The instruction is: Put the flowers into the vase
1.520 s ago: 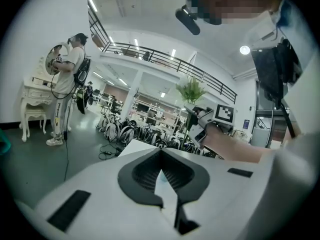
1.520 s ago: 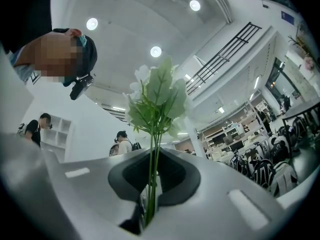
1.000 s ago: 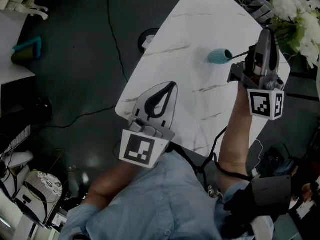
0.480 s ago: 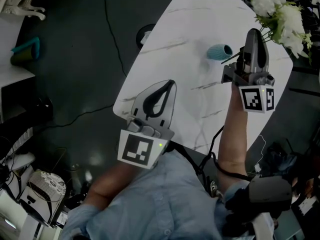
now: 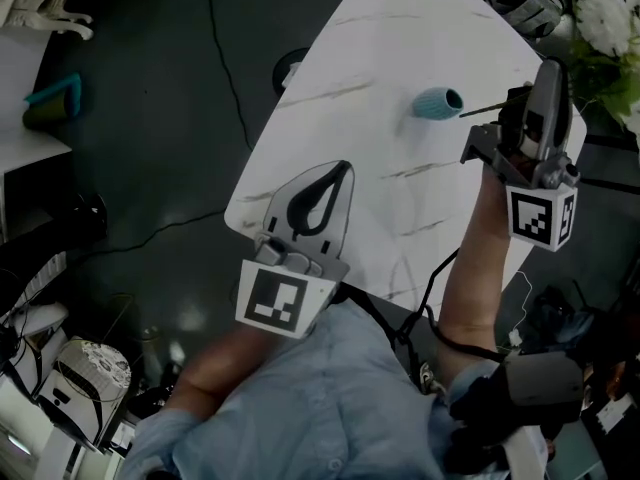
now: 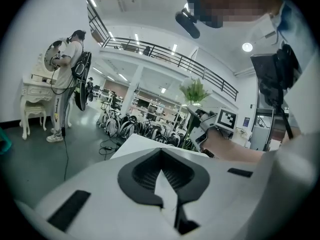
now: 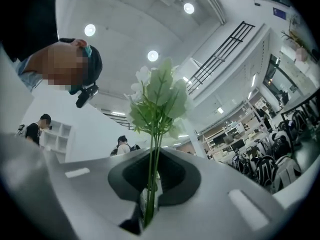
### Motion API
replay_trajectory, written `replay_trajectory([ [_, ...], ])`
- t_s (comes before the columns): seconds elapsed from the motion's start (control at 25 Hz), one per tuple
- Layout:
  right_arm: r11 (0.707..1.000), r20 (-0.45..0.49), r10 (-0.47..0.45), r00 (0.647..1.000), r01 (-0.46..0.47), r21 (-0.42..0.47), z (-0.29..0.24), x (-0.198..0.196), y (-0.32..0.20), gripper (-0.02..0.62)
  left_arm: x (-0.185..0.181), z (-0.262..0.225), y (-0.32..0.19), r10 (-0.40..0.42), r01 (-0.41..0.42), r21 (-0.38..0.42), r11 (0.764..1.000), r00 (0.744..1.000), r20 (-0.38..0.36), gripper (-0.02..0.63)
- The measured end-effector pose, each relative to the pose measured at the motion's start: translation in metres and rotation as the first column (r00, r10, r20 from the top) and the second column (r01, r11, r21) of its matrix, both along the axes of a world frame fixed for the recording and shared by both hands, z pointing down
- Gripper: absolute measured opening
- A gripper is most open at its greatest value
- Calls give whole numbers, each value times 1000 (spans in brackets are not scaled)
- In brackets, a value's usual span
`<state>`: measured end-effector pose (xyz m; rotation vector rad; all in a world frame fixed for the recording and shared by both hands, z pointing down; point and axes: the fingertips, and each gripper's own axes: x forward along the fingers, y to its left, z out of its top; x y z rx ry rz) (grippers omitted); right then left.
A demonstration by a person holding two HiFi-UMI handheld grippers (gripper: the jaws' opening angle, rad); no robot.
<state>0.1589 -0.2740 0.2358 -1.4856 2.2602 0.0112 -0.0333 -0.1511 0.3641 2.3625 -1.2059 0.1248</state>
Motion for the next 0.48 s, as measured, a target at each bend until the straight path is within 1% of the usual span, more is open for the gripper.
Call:
replay_trajectory([
  [0.12,999,14,0,1000,-1,39,-14,1,1,6,-3,1,1,-4,4,3,1000,1000,-2,5],
  [0.2,999,15,0,1000,-1,48,-18,2,0,6,-3,-1,1,-9,9,5,1000,1000,-4,5],
  [0.48,1000,20,-5,1000,4,29,-4,3,-3,6,-3,-2,3,-14,14,3,1000,1000,7,5],
])
